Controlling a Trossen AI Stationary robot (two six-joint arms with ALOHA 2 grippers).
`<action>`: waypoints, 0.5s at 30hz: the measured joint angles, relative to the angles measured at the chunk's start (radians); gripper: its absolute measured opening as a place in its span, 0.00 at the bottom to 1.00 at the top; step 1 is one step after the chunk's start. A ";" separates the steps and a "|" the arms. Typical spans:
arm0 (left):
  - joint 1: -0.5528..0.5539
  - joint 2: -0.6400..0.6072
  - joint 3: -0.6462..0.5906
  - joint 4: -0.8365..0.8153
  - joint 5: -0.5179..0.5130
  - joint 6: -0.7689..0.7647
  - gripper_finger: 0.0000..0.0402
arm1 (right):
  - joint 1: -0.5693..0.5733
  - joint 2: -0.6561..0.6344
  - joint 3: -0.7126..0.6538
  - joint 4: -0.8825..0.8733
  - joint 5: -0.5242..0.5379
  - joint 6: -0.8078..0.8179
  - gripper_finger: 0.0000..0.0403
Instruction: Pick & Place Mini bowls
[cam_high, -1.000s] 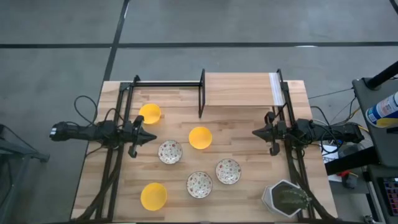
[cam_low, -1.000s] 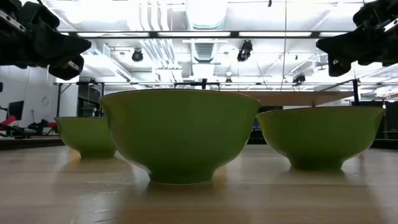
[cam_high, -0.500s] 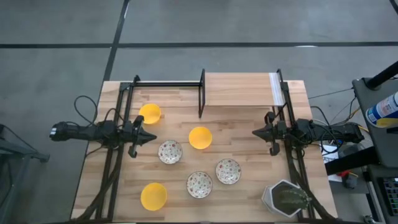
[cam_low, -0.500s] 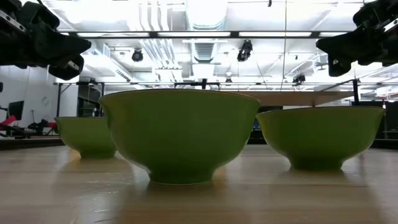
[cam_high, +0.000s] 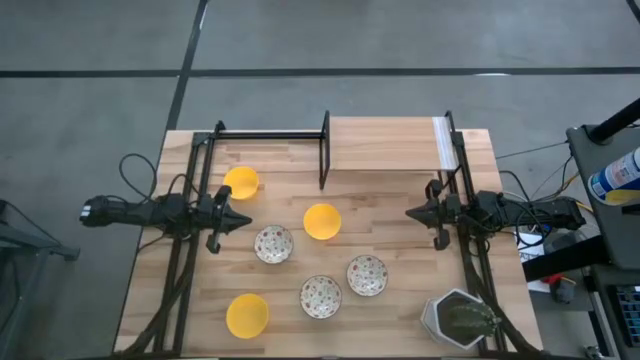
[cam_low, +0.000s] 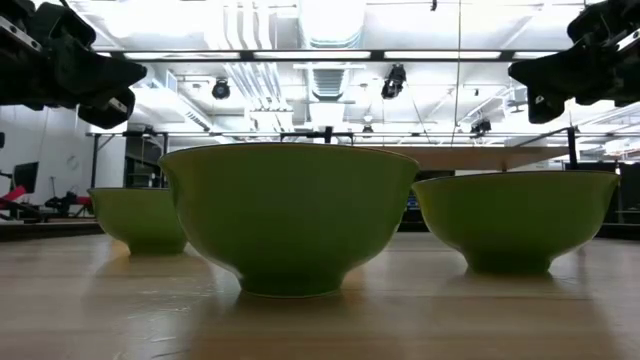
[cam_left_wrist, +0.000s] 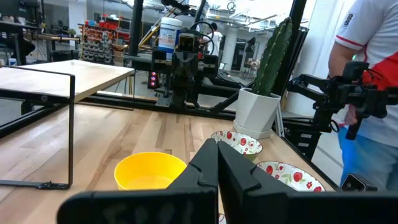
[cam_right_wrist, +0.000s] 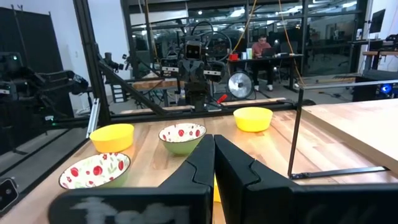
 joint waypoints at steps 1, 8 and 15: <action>0.000 0.000 0.000 0.000 0.000 0.000 0.00 | 0.000 0.000 0.000 0.010 0.000 0.001 0.02; 0.000 0.000 0.000 0.000 0.000 0.000 0.00 | 0.000 0.000 0.000 0.155 0.001 0.237 0.02; 0.000 0.000 0.000 0.000 0.000 0.000 0.00 | 0.000 0.037 0.000 0.017 0.113 0.802 0.02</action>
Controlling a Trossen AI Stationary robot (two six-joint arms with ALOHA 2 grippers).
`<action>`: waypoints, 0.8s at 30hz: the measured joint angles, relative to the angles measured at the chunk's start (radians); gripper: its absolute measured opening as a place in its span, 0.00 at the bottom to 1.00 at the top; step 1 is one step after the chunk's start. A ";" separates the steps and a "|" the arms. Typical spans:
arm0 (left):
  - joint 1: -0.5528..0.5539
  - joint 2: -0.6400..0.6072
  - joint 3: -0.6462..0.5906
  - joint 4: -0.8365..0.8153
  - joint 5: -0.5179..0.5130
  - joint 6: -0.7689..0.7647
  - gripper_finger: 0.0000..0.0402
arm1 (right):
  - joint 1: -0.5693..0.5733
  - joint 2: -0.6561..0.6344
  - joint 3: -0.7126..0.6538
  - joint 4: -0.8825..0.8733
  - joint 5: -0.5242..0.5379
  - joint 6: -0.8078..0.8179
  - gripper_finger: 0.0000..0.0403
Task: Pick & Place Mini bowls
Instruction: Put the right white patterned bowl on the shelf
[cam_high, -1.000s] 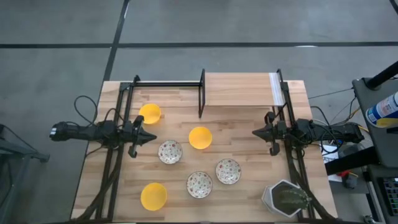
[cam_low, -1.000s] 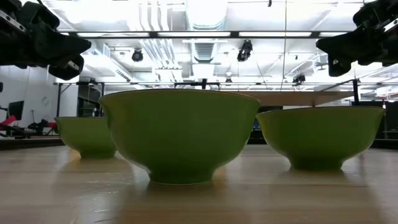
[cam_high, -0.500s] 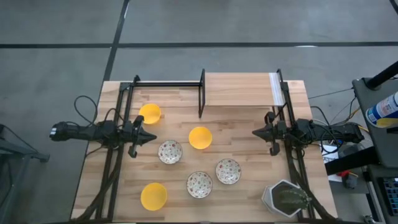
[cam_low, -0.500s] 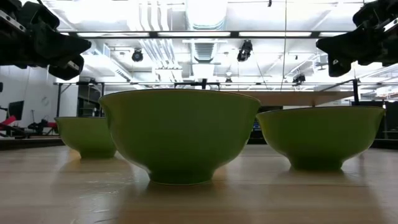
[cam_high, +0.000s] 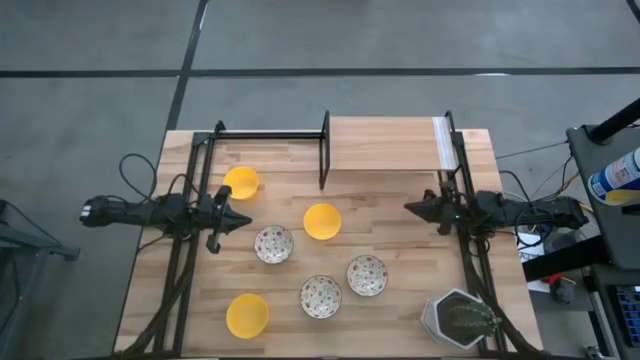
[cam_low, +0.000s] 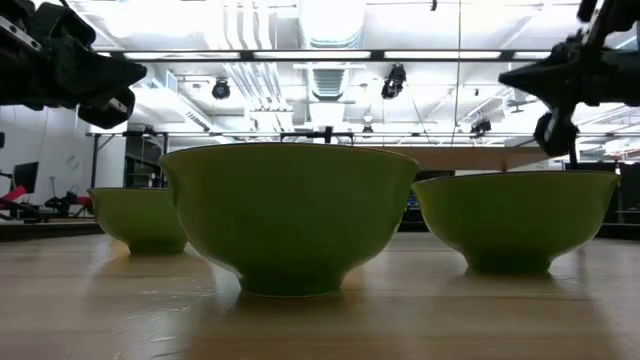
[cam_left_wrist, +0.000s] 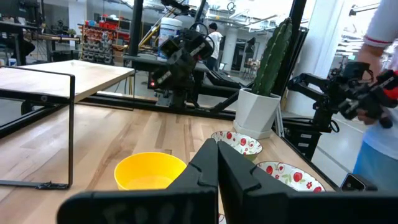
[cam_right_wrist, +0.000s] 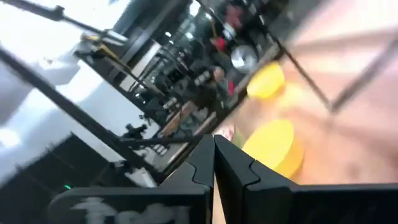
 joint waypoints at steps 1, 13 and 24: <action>0.000 0.000 0.000 -0.001 0.000 0.000 0.00 | 0.000 0.005 0.000 -0.016 0.007 0.050 0.02; 0.000 0.000 0.000 -0.011 0.000 0.000 0.00 | 0.001 0.156 0.000 -0.017 0.108 0.437 0.02; 0.000 0.000 0.000 -0.013 0.000 0.000 0.00 | 0.003 0.466 0.170 0.006 -0.026 0.372 0.02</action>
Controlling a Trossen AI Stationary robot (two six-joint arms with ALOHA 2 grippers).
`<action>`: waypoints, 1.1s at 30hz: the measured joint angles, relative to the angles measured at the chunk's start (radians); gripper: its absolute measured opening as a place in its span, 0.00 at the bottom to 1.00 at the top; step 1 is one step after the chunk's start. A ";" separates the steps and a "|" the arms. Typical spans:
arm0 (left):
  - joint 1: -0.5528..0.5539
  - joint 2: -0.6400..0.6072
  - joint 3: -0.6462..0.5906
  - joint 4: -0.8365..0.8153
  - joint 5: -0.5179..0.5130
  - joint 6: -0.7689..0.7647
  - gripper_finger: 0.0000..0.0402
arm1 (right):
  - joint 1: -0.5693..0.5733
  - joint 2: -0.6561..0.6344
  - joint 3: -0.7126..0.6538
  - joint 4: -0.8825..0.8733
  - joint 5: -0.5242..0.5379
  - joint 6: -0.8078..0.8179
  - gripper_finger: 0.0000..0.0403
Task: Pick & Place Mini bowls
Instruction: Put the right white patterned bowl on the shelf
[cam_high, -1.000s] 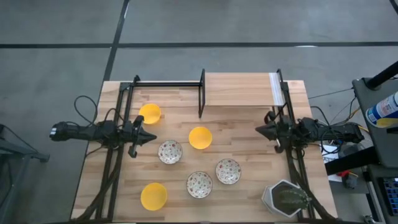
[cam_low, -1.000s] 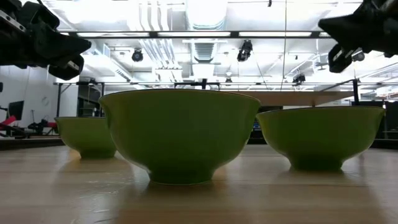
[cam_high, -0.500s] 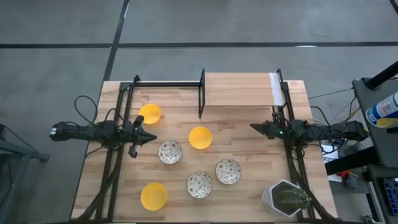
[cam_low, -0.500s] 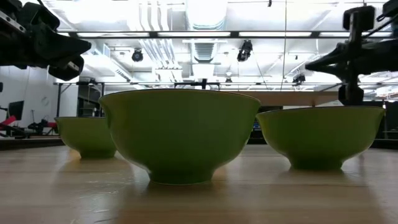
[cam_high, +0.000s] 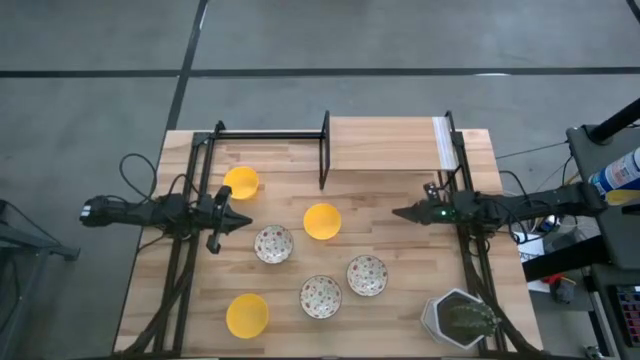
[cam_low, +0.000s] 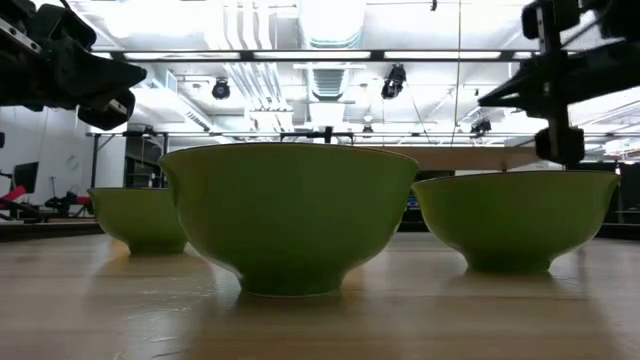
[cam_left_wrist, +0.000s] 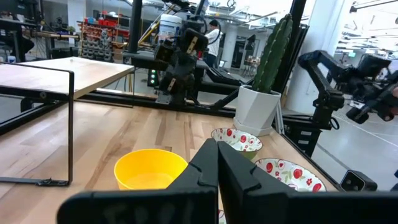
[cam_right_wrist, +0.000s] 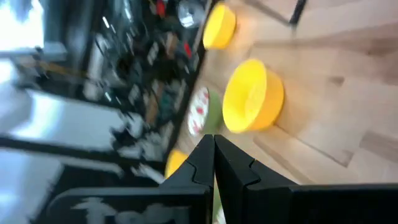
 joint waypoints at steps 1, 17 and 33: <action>0.000 0.000 0.000 0.000 0.000 0.000 0.00 | 0.000 0.039 0.022 -0.003 -0.021 -0.007 0.02; 0.000 0.000 0.000 -0.001 0.000 0.000 0.00 | 0.009 0.633 0.485 -0.412 -0.294 -0.311 0.28; 0.000 0.000 0.000 -0.001 0.000 0.000 0.00 | 0.157 1.031 0.845 -0.751 -0.202 -0.435 0.42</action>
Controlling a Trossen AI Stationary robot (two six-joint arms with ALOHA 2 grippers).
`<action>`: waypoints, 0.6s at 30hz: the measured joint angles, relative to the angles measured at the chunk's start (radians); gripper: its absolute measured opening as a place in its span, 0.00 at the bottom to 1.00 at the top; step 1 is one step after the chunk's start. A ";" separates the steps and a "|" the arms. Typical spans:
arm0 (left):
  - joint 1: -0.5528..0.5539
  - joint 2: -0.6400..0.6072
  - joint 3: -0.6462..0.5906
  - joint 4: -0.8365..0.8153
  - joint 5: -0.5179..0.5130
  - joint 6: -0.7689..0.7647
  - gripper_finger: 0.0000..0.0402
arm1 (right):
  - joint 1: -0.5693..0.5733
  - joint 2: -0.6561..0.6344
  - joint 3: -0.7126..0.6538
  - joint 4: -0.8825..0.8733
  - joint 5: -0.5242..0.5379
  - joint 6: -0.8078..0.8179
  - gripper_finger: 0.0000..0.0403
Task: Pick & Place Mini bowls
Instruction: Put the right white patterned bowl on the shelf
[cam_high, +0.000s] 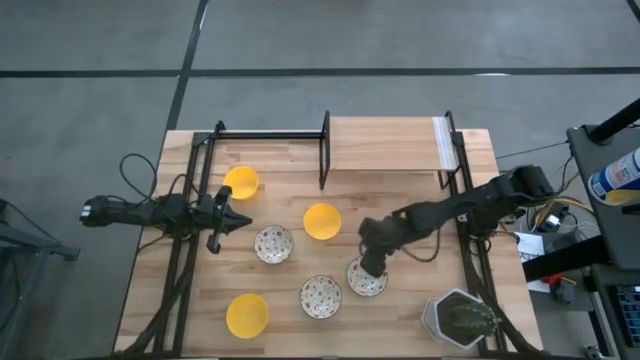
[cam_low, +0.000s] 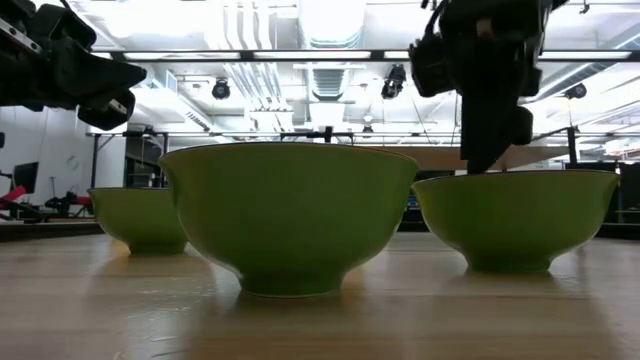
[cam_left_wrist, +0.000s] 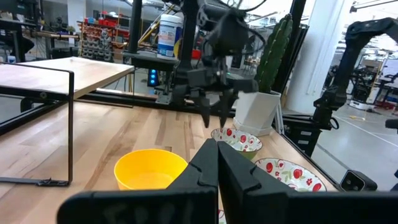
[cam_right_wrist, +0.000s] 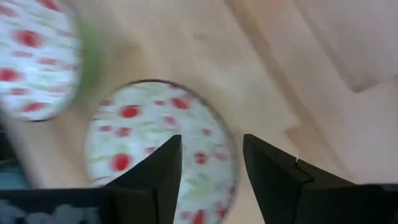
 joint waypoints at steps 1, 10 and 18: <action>0.000 0.000 0.000 0.000 0.000 0.000 0.00 | 0.007 0.019 0.027 -0.033 0.028 -0.013 0.42; 0.000 0.000 0.000 0.000 0.000 0.000 0.00 | 0.028 0.148 0.204 -0.138 0.121 -0.170 0.42; 0.000 0.000 0.000 0.000 0.000 0.000 0.00 | 0.026 0.164 0.204 -0.199 0.087 -0.209 0.40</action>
